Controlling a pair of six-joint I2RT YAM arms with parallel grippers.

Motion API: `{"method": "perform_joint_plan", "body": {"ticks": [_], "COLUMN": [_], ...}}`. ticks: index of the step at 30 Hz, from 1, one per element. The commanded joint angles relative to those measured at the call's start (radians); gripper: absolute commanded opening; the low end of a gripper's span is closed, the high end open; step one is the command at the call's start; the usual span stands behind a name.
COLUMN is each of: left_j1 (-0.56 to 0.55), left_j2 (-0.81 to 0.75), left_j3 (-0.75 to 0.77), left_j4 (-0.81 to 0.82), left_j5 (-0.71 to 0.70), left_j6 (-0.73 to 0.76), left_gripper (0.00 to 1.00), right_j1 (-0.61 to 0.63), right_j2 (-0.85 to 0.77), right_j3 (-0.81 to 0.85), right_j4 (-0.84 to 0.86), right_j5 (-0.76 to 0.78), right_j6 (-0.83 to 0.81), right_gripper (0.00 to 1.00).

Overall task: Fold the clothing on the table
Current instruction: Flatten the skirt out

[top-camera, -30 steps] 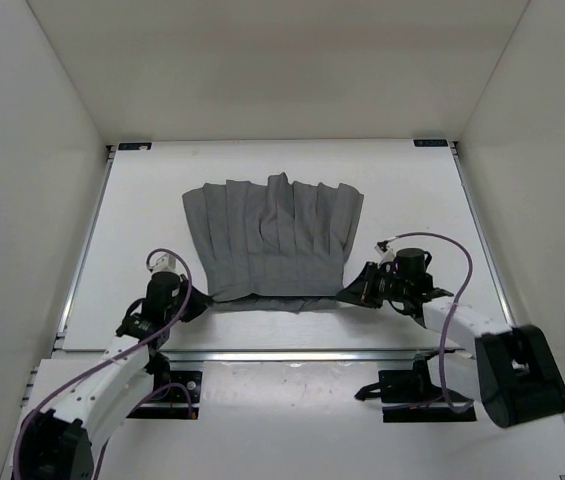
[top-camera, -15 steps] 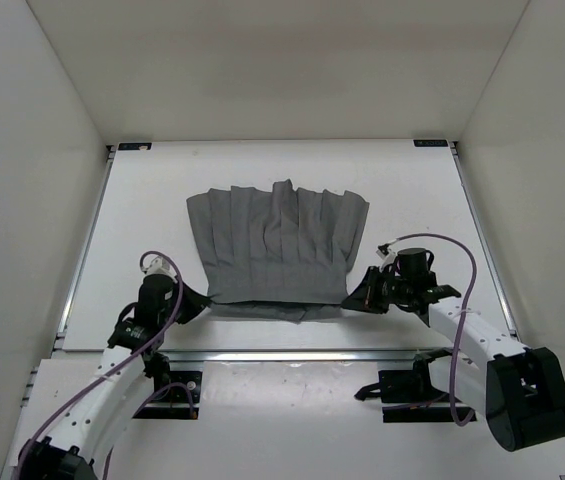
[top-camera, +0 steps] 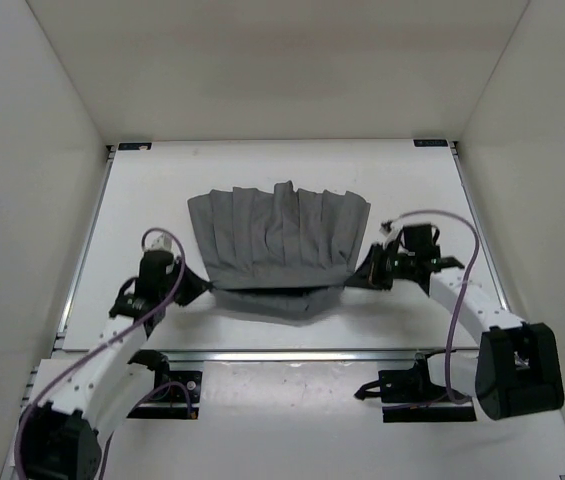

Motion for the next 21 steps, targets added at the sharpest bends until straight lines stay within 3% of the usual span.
{"method": "perform_joint_plan", "body": {"ticks": [1, 3, 5, 10, 15, 21], "left_j1": [0.003, -0.02, -0.006, -0.015, -0.026, 0.004], "left_j2": [0.179, 0.319, 0.387, 0.482, 0.51, 0.55], "left_j3": [0.287, 0.546, 0.7, 1.022, 1.185, 1.394], "left_j4": [0.118, 0.085, 0.059, -0.041, -0.061, -0.159], "left_j5": [-0.024, -0.063, -0.029, -0.057, -0.037, -0.061], "left_j6": [0.074, 0.111, 0.111, 0.097, 0.11, 0.082], "left_gripper": [0.0, 0.0, 0.0, 0.0, 0.0, 0.0], "right_j1": [-0.047, -0.058, -0.082, -0.078, 0.005, -0.022], "right_j2": [0.054, 0.097, 0.136, 0.2, 0.208, 0.222], "right_j3": [0.307, 0.483, 0.672, 0.925, 1.099, 1.254], "right_j4": [0.052, 0.022, -0.017, -0.08, -0.14, -0.144], "right_j5": [0.017, 0.083, 0.075, 0.046, 0.113, 0.098], "right_j6": [-0.116, -0.157, -0.167, -0.154, -0.222, -0.19], "right_gripper": [0.0, 0.0, 0.0, 0.0, 0.0, 0.0]}}
